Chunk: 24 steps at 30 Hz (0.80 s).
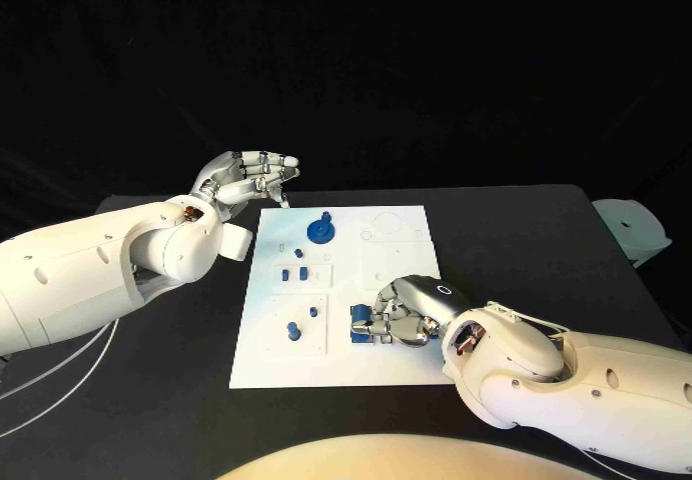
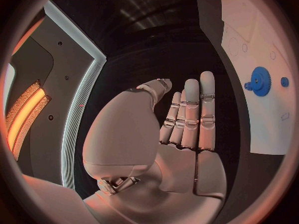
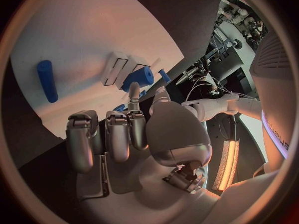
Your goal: Assemble the parts on the task board
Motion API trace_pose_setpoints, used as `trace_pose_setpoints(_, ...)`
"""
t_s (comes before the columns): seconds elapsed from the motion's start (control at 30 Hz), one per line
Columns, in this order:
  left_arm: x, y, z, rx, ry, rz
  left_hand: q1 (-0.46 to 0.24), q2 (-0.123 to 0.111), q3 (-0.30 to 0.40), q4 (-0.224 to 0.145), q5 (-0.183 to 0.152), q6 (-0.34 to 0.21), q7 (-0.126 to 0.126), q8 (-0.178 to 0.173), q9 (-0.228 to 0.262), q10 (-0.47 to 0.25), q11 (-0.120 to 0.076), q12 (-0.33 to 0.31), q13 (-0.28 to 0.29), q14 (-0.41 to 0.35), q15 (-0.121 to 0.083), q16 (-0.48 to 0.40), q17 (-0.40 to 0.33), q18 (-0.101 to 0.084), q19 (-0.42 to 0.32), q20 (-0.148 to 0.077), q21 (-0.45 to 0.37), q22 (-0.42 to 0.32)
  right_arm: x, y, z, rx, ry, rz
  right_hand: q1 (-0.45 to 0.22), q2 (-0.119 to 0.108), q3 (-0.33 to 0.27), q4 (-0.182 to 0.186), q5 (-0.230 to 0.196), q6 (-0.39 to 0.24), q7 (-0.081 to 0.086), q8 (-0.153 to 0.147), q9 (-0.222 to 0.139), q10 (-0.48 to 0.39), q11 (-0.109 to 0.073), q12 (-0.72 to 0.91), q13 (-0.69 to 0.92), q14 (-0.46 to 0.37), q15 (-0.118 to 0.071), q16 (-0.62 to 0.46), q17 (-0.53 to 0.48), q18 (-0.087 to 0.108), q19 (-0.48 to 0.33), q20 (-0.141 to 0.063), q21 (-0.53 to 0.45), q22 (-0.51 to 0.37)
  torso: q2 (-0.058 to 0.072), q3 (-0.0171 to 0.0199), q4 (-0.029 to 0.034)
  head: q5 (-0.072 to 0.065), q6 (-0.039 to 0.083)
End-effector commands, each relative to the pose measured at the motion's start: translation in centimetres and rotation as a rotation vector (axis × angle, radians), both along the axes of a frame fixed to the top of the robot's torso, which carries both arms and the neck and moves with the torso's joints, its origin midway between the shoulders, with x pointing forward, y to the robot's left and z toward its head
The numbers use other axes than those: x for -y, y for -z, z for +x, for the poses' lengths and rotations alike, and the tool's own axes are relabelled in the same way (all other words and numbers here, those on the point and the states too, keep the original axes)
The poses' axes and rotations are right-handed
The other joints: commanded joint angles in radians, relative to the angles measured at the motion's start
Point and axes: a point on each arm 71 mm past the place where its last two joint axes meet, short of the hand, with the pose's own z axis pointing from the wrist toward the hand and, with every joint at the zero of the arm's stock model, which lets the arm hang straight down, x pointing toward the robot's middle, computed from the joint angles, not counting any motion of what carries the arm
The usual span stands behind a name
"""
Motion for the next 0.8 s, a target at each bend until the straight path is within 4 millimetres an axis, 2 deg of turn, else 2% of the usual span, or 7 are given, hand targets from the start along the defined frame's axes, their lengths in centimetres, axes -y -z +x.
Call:
trace_pose_setpoints(0.03,0.27,-0.1,-0.06,0.002,0.019,-0.008,0.001,0.005,0.002,-0.004,0.003,-0.007,0.027,0.004,0.0,-0.008,-0.001,0.007,0.001,-0.007,0.0,0.006,-0.001,0.007,-0.007,-0.003,0.002,0.001,-0.07,0.0,-0.04,0.011,-0.017,-0.004,0.014,-0.002,-0.009,0.001,0.007,-0.003,-0.005,0.004,0.001,0.064,-0.002,0.003,0.191,0.098,-0.005,0.003,0.225,-0.007,0.105,-0.01,0.004,0.263,0.0,-0.0004,0.0016,-0.001,0.0)
trace_pose_setpoints(0.2,0.22,-0.09,-0.06,0.001,0.018,-0.007,0.0,0.005,0.003,-0.005,0.003,-0.008,0.027,0.005,0.0,-0.01,-0.001,0.008,0.001,-0.008,0.0,0.006,-0.002,0.007,-0.007,-0.003,0.003,0.002,0.01,0.3,0.12,-0.004,-0.019,-0.028,0.047,-0.003,-0.017,-0.001,0.009,-0.005,-0.006,0.003,0.001,0.064,-0.003,0.003,0.192,0.098,-0.005,0.003,0.225,-0.007,0.105,-0.011,0.004,0.263,0.001,-0.001,0.0013,0.0,-0.002)
trace_pose_setpoints(0.3,0.23,-0.09,-0.06,0.001,0.019,-0.007,0.0,0.005,0.003,-0.005,0.003,-0.008,0.027,0.005,0.0,-0.01,-0.001,0.008,0.001,-0.008,0.0,0.006,-0.002,0.007,-0.007,-0.003,0.003,0.002,0.06,0.47,0.26,-0.009,-0.019,-0.039,0.105,0.008,-0.015,-0.006,0.006,-0.007,-0.007,0.0,-0.002,0.064,-0.004,0.002,0.193,0.098,-0.007,0.003,0.224,-0.007,0.105,-0.011,0.004,0.263,0.0,-0.0008,0.0011,0.0,-0.002)
trace_pose_setpoints(0.33,0.23,-0.09,-0.06,0.001,0.019,-0.007,0.0,0.005,0.003,-0.005,0.003,-0.008,0.027,0.005,0.0,-0.01,-0.001,0.008,0.001,-0.008,0.0,0.006,-0.002,0.007,-0.007,-0.003,0.003,0.002,0.05,0.51,0.29,-0.01,-0.019,-0.042,0.143,0.015,-0.007,-0.009,-0.04,-0.007,-0.007,-0.003,-0.004,0.065,-0.004,0.002,0.194,0.098,-0.007,0.003,0.225,-0.007,0.105,-0.012,0.004,0.263,0.0,-0.0007,0.0013,0.0,-0.002)
trace_pose_setpoints(0.37,0.23,-0.09,-0.06,0.001,0.019,-0.006,0.0,0.005,0.003,-0.005,0.003,-0.008,0.027,0.005,0.0,-0.01,-0.001,0.008,0.001,-0.008,0.0,0.006,-0.002,0.007,-0.007,-0.003,0.003,0.002,0.03,0.55,0.32,-0.011,-0.021,-0.045,0.158,0.015,-0.004,-0.008,-0.051,-0.007,-0.007,-0.004,-0.005,0.065,-0.004,0.002,0.194,0.098,-0.007,0.003,0.224,-0.007,0.105,-0.012,0.004,0.263,0.0,-0.0008,0.0015,0.0,-0.003)
trace_pose_setpoints(0.5,0.2,-0.08,-0.05,0.001,0.018,-0.006,0.0,0.005,0.003,-0.005,0.003,-0.008,0.027,0.005,0.0,-0.01,-0.001,0.008,0.001,-0.008,0.0,0.006,-0.002,0.007,-0.007,-0.003,0.003,0.002,-0.03,0.59,0.35,-0.011,-0.025,-0.049,0.206,0.007,0.003,-0.012,-0.056,-0.006,-0.009,-0.007,-0.008,0.067,-0.006,0.005,0.197,0.098,-0.008,0.003,0.225,-0.007,0.105,-0.013,0.004,0.263,0.001,-0.0008,0.0017,0.001,-0.004)
trace_pose_setpoints(0.8,0.14,-0.08,-0.04,0.0,0.016,-0.005,-0.001,0.005,0.004,-0.005,0.003,-0.008,0.027,0.005,0.0,-0.01,-0.001,0.009,0.001,-0.008,0.0,0.007,-0.002,0.006,-0.008,-0.003,0.003,0.002,0.2,0.59,0.5,0.001,-0.012,-0.052,0.211,0.013,0.005,-0.006,-0.054,-0.003,-0.009,-0.007,-0.009,0.068,-0.006,0.008,0.2,0.098,-0.008,0.004,0.227,-0.007,0.105,-0.013,0.004,0.263,0.0,-0.0004,0.0003,0.002,-0.004)
